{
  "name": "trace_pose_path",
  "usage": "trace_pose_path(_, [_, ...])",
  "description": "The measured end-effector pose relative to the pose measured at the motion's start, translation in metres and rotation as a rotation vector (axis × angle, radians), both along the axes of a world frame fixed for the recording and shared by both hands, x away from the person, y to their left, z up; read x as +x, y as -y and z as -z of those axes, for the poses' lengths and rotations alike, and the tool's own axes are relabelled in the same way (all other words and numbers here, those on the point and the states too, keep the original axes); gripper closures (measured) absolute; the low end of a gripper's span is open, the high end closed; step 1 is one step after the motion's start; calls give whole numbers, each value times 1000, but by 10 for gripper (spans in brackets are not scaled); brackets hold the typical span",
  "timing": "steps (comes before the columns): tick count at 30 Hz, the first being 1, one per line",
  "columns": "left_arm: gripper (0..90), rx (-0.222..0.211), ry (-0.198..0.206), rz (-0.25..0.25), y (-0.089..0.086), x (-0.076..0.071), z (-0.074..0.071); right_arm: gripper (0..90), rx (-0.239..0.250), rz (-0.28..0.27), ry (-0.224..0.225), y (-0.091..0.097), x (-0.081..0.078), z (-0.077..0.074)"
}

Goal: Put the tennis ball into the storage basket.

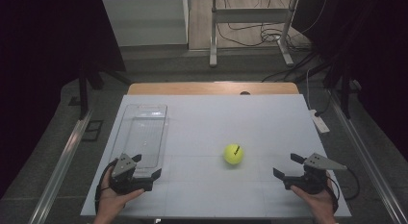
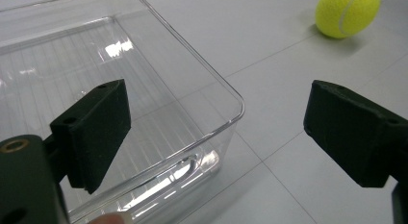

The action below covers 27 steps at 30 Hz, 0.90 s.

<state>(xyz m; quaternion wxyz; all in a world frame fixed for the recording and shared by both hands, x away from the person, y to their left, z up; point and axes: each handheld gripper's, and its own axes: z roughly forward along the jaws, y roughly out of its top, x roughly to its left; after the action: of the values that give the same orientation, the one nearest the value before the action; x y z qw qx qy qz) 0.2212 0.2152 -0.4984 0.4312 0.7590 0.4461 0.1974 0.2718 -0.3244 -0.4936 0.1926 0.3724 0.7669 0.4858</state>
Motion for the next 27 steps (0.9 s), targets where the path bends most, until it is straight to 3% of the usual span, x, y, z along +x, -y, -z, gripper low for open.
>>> trace_pose_path(15, [110, 14, -6, -7, 1, 2, -7, 88, 0, 4, -4, 2, 2, 1])
trace_pose_path(27, [121, 24, -43, 17, 6, 6, -16, 89, 1, 3, -5, 2, 2, 2])
